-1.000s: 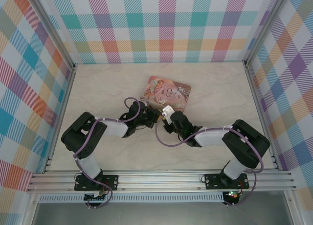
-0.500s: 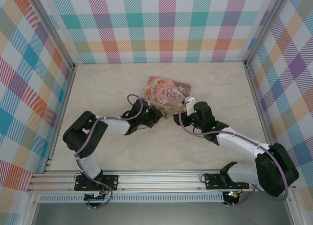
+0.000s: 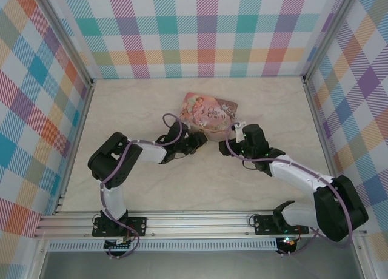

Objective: Unlock a padlock with a key

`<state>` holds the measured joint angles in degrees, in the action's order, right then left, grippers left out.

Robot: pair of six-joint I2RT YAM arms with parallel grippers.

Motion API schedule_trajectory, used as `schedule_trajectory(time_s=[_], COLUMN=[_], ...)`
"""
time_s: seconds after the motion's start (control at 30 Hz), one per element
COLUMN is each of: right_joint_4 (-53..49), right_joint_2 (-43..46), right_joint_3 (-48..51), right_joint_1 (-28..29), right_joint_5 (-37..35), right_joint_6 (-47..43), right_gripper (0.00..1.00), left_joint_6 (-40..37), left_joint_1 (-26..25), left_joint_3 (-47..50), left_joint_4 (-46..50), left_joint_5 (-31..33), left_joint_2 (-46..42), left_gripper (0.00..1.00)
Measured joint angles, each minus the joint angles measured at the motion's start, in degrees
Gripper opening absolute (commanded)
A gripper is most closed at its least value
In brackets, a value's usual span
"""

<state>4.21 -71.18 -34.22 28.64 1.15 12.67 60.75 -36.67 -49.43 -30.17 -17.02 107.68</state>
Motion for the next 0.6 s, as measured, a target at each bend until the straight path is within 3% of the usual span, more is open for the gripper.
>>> schedule_trajectory(time_s=[0.1,0.33,0.6], right_joint_4=[0.44,3.87,7.82], right_joint_2=[-1.20,-10.34,-25.79], right_joint_3=[0.00,-3.48,-15.39], right_joint_1=[-3.10,-13.00,-16.22], right_joint_5=[2.95,13.51,24.04], right_joint_6=[2.80,9.77,13.66], right_gripper=[0.89,1.00,1.00], left_joint_6=[-0.63,-5.57,-13.35], left_joint_1=[0.00,0.57,5.01], left_joint_3=[-0.55,2.16,3.34], left_joint_4=[-1.07,3.69,16.20], left_joint_5=[0.00,2.69,7.32], left_joint_2=[-0.04,-8.28,-24.61], left_gripper=[0.46,0.64,0.73])
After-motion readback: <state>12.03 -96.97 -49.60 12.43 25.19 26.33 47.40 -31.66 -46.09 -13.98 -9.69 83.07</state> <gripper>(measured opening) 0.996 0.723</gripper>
